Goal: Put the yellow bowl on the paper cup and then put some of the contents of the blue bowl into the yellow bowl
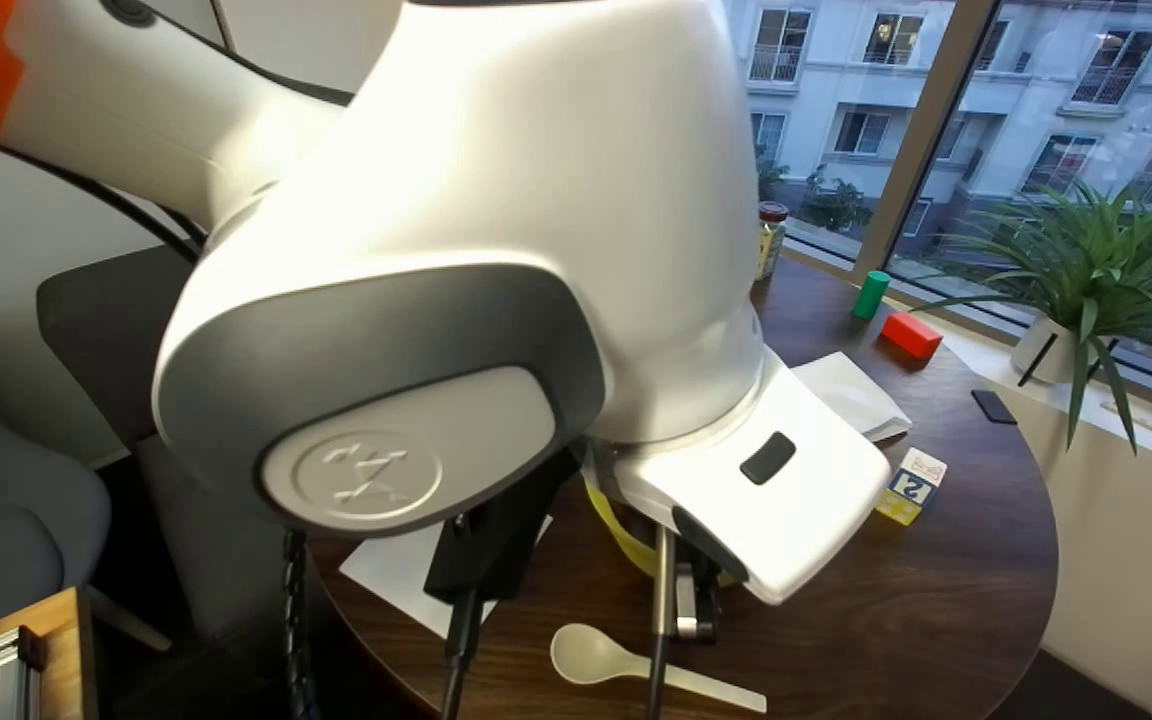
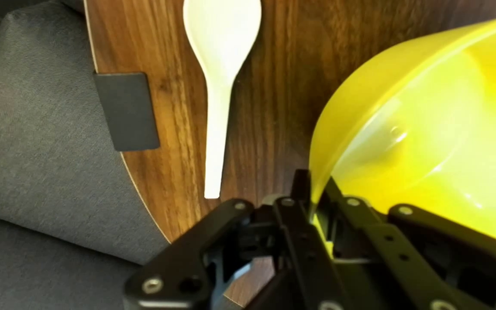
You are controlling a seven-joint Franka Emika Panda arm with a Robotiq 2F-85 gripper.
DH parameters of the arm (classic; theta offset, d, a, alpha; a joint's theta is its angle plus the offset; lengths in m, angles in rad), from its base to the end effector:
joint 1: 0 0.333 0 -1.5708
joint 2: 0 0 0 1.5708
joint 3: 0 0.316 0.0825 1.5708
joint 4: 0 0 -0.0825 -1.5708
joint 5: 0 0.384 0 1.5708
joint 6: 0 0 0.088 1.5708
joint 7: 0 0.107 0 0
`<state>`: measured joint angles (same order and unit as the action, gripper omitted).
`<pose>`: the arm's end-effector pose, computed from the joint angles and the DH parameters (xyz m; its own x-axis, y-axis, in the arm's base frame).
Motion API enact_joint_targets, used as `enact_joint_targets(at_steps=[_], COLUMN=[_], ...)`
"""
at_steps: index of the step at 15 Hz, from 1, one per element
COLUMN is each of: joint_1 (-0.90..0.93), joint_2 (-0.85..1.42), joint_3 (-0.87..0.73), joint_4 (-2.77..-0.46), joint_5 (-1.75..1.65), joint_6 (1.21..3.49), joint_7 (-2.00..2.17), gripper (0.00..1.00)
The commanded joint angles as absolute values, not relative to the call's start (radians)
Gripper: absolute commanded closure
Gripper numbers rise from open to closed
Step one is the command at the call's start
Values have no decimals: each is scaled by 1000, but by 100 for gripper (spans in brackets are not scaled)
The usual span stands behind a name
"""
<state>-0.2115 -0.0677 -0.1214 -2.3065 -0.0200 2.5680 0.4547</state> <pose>0.5022 -0.1738 0.4077 0.6695 -0.6824 0.2933 -0.6777 -0.7229 -0.1350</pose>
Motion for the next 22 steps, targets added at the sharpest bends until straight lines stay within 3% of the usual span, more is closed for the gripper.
enact_joint_targets(at_steps=[1,15,16,18,22], joint_1=[-201,-192,-193,-198,-190], joint_2=[-74,-176,-177,-170,-144], joint_3=[-138,-163,-165,-169,-185], joint_4=[-2314,-2371,-2376,-2384,-2398], joint_5=[25,199,203,188,207], joint_6=[2602,2656,2659,2673,2700], joint_7=[432,250,238,213,133], gripper=[98,98,66,59,28])
